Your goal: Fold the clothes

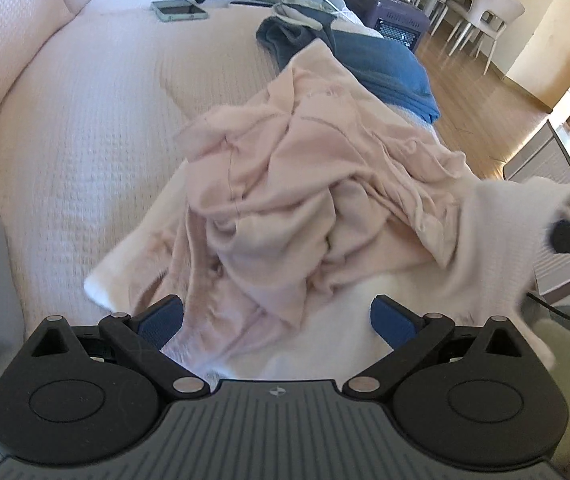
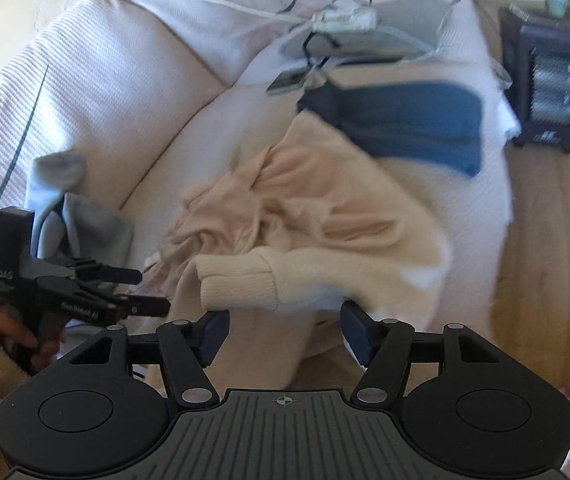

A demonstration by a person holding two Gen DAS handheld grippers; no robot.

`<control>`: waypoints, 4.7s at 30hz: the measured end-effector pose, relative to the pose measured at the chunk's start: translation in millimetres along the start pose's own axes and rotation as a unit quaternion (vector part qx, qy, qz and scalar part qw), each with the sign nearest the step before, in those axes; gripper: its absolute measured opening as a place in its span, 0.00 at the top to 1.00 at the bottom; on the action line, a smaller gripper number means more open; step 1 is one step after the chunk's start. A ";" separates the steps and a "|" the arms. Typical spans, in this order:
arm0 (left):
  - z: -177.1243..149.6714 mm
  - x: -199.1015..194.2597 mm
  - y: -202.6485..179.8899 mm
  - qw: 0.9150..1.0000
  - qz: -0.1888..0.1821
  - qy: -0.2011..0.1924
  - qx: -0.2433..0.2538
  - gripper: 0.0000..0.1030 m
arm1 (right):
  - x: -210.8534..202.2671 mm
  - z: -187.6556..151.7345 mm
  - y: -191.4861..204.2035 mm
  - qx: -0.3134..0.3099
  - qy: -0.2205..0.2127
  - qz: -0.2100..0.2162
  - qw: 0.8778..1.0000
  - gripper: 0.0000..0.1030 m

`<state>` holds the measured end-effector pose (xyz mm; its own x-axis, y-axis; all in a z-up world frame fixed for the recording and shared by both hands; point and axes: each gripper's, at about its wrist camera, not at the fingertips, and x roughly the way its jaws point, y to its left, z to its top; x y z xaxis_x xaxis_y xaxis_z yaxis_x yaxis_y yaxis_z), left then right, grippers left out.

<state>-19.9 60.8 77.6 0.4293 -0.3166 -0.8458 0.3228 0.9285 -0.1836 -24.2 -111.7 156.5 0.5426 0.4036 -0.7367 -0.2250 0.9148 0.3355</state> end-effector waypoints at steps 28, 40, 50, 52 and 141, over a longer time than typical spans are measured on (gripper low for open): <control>63.9 16.7 -1.5 0.998 -0.009 -0.017 0.051 0.86 | 181.2 80.5 30.1 -0.108 0.135 0.032 0.984 0.28; 118.6 -18.0 25.4 0.992 0.077 -0.091 0.043 0.86 | 160.8 147.9 78.3 -0.161 0.029 0.067 0.984 0.90; 143.9 -63.3 92.3 0.967 0.220 -0.123 -0.047 0.16 | 158.8 222.1 131.5 -0.174 -0.110 0.079 0.975 0.30; 127.5 -49.6 93.6 0.973 0.205 -0.091 -0.046 0.16 | 159.2 206.5 123.0 -0.194 -0.095 0.065 0.974 0.30; -12.4 -13.0 -119.9 0.993 -0.067 -0.012 0.099 0.80 | 23.5 -14.6 10.7 -0.129 -0.061 -0.138 0.980 0.91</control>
<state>-74.6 -44.0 104.4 0.3909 -0.4415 -0.8076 0.5362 0.8224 -0.1900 -25.7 -92.2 134.2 0.7008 0.1487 -0.6977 -0.2440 0.9690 -0.0386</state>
